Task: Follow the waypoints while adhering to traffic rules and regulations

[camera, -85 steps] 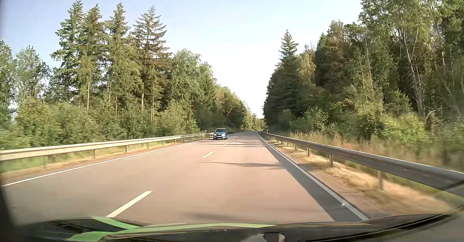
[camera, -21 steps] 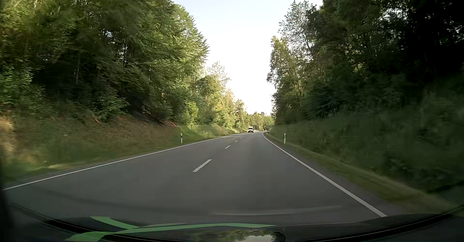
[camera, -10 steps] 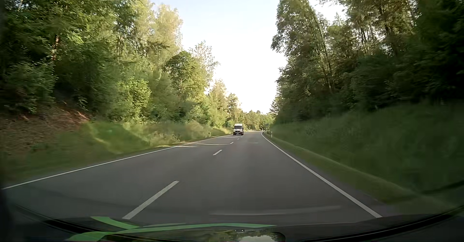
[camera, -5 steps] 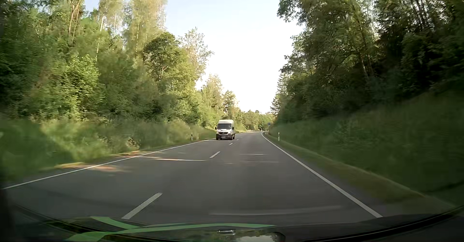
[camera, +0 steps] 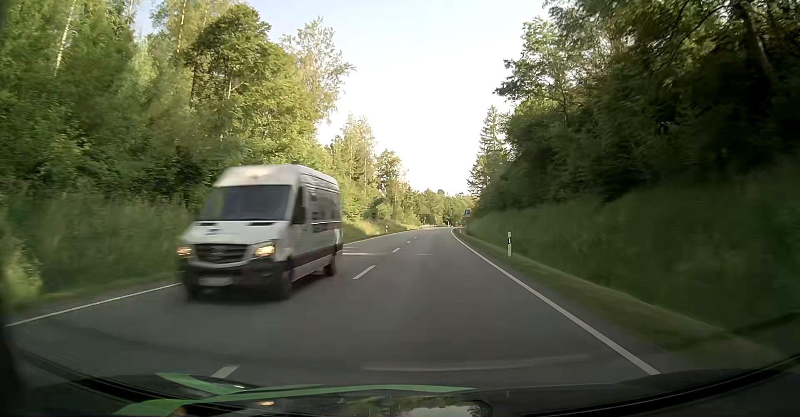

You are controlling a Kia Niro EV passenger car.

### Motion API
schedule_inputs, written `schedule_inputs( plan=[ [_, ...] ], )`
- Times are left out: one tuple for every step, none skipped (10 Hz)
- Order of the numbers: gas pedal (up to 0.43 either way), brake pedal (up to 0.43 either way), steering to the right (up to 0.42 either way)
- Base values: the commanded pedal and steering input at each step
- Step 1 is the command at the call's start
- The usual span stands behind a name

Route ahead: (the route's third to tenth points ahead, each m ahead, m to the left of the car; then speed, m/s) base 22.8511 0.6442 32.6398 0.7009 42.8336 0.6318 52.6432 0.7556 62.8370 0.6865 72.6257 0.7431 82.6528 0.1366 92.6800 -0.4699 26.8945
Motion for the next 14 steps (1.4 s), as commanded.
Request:
schedule_inputs(
  plan=[
    [0.287, 0.000, 0.002],
    [0.287, 0.000, 0.002],
    [0.287, 0.000, 0.002],
    [0.287, 0.000, 0.002],
    [0.287, 0.000, 0.002],
    [0.287, 0.000, 0.002],
    [0.287, 0.000, 0.002],
    [0.287, 0.000, 0.002],
    [0.287, 0.000, 0.002],
    [0.287, 0.000, 0.002],
    [0.287, 0.000, 0.002],
    [0.287, 0.000, 0.002],
    [0.287, 0.000, 0.002],
    [0.287, 0.000, 0.002]
  ],
)
